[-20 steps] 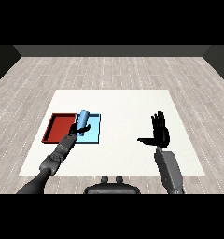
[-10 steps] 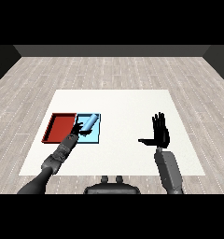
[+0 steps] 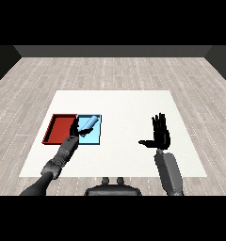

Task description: Pick the blue can and put it in the blue box

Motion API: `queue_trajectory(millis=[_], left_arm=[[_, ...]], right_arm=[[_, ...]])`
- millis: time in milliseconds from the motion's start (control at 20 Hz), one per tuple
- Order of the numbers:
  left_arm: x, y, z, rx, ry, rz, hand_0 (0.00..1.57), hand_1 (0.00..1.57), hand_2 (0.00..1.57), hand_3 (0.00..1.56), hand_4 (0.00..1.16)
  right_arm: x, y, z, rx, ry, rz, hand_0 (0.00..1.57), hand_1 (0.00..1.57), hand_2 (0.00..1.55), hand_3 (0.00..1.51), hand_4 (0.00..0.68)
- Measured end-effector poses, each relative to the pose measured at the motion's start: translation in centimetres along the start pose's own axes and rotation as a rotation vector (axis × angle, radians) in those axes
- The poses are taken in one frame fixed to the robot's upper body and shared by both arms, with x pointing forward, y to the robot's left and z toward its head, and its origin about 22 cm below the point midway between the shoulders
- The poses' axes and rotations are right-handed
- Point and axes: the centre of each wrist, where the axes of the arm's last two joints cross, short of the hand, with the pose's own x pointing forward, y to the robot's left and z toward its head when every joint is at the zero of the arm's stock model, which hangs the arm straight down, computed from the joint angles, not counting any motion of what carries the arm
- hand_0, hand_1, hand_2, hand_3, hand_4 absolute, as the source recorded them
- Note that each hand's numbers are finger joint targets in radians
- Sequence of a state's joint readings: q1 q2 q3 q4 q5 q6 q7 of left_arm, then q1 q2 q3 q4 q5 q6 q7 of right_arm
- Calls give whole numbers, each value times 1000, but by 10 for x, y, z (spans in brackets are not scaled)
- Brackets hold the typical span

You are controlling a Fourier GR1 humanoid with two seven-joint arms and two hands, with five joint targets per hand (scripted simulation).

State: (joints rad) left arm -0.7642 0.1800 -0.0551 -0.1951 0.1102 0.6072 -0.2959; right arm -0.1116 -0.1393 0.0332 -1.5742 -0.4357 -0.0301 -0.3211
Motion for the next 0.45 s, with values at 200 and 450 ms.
queue_trajectory(millis=[200,450], left_arm=[[23,0,-3,9,-237,143,0,0,0,0,0],[30,-6,12,-63,-502,316,0,0,0,0,0]], right_arm=[[-1,-2,4,5,-2,-10,0,0,0,0,0],[2,-9,6,15,30,34,0,0,0,0,0]])
